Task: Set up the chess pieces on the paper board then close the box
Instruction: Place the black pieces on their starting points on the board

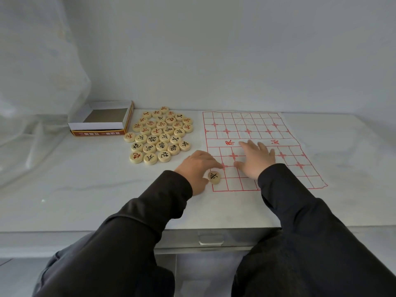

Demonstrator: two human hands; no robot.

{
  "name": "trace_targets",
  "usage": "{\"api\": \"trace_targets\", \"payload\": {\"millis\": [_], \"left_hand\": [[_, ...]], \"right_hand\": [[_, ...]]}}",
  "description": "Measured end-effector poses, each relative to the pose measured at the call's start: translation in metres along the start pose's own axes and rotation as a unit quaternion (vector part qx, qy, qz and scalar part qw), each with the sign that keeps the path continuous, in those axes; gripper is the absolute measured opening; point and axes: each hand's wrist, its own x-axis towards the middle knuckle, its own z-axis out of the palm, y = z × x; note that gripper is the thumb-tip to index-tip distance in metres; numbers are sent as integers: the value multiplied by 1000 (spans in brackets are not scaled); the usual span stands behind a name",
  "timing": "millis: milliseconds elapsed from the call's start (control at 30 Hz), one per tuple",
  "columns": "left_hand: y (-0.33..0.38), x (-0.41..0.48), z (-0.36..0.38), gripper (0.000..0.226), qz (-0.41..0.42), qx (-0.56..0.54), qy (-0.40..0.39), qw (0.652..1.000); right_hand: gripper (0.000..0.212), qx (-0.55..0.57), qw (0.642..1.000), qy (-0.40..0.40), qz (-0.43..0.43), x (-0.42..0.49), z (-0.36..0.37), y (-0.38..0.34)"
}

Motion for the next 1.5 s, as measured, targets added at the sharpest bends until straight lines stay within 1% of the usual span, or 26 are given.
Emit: {"api": "trace_targets", "payload": {"millis": [100,200,267,367,433,567,633,700,800,867,933,1067,1300,1500], "left_hand": [[3,-1,0,45,-37,-2,15,999],[7,1,4,48,-68,37,-1,997],[8,2,6,46,-75,45,0,996],[9,1,5,39,-59,34,5,998],[7,-2,2,37,-43,9,-11,999],[3,-6,-4,53,-31,-25,-65,997],[3,-7,-5,55,-36,-21,-58,997],[4,-7,-5,53,-51,-7,-48,998],[7,-7,-3,44,-60,10,-39,997],[8,-7,-3,37,-59,5,-33,998],[9,-8,-3,35,-53,-4,-36,998],[14,-10,-4,40,-37,-34,-49,998],[17,-12,-6,45,-30,-35,-69,997],[15,-12,-8,46,-32,-42,-66,996]], "right_hand": [[64,-21,1000,-1,-8,-11,-3,-6],[58,-23,999,-19,-23,-23,-1,-11],[56,-26,999,-33,-33,-29,2,-15],[56,-22,998,-33,-38,-30,3,-17],[54,-6,999,-24,-38,-28,2,-17],[51,16,999,-14,-38,-27,3,-21],[50,28,999,-9,-38,-27,4,-22],[49,38,999,0,-35,-26,4,-22],[48,50,998,4,-35,-25,4,-22],[47,51,998,1,-34,-25,5,-22],[47,51,998,-2,-32,-26,5,-22],[47,46,998,-3,-32,-26,5,-24],[47,23,999,-4,-29,-23,9,-27],[49,-3,999,-21,-39,-22,9,-26]]}}
